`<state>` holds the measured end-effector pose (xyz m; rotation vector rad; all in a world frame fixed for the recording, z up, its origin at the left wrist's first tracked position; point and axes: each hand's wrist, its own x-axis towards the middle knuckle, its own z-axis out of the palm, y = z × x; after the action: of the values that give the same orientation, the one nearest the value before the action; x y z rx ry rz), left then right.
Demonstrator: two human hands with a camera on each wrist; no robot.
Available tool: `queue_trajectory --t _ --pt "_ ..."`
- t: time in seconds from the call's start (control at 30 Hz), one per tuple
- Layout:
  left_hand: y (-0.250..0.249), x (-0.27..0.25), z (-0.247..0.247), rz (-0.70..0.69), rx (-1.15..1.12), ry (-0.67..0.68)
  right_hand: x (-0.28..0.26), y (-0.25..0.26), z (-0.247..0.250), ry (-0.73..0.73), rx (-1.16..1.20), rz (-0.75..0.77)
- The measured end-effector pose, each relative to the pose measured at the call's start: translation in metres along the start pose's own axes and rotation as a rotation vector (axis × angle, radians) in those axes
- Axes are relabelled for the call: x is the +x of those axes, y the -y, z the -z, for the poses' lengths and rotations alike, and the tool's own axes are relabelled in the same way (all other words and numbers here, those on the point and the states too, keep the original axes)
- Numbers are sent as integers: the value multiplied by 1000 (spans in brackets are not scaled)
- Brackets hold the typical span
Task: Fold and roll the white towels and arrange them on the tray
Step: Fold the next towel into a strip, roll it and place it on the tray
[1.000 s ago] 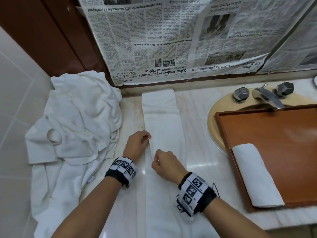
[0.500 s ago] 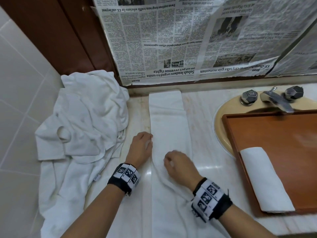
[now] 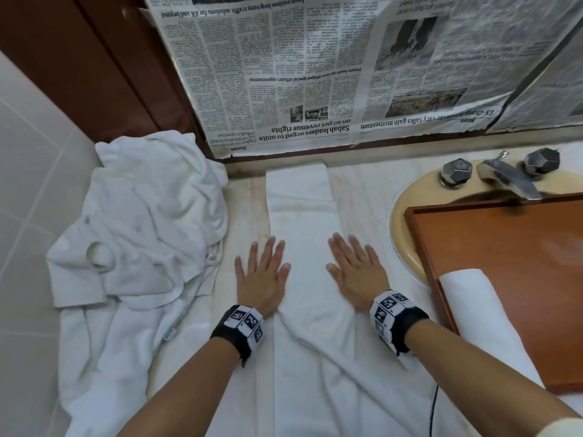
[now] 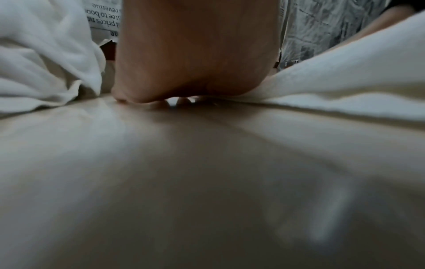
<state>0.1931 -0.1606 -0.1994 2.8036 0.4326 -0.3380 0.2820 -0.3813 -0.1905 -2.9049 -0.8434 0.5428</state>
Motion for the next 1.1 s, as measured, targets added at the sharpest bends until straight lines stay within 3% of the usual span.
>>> queue_trajectory --t 0.1,0.17,0.3,0.57,0.97,1.1 --pt "-7 -12 0 15 -54 13 0 1 5 -34 121 -148" --pt "-16 -27 -5 -1 -63 15 -12 14 0 -155 132 -82" --pt "-24 -48 -17 -40 -39 5 -39 25 -31 -97 53 135" --pt "-18 -43 -16 -10 10 -21 -48 -12 -29 -42 7 86" --pt "-28 53 21 69 53 41 50 -22 24 74 17 41" --pt "-37 51 32 40 39 43 50 -16 38 -3 -24 99"
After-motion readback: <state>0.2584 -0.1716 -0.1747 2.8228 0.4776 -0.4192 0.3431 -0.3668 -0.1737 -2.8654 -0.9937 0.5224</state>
